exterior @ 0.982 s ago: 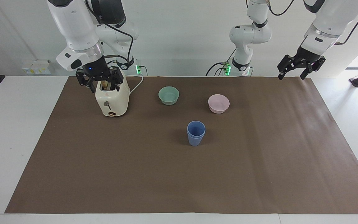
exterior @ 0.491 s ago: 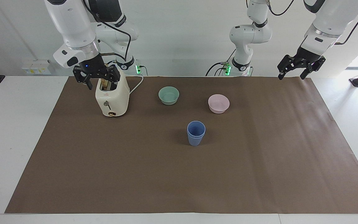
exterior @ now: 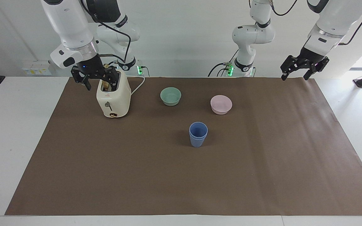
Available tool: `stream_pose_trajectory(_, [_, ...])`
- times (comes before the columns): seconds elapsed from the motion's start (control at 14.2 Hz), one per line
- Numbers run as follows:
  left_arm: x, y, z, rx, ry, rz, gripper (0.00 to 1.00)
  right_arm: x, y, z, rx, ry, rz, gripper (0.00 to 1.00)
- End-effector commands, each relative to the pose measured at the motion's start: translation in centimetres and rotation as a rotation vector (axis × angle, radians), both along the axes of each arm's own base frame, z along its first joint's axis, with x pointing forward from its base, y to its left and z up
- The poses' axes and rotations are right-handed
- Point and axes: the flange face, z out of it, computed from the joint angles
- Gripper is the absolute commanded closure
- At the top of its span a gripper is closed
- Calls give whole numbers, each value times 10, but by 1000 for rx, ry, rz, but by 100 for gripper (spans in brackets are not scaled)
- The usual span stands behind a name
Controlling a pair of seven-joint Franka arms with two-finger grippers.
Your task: Stack blue cups with both arms
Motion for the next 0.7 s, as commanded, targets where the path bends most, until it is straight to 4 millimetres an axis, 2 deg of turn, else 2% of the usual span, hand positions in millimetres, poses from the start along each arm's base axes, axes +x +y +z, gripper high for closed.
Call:
stream_pose_trajectory(0.0, [-6,2,3,-8,1,13,0,-5,-6,2,-17,-8,-14,0])
stream_pose_trajectory(0.21, [-6,2,3,-8,1,13,0,-4,-13,1,1,-9,-33,0])
stream_pose_trajectory(0.63, [-6,2,4,-8,0,13,0,-3,-11,2,1,-15,-34,0])
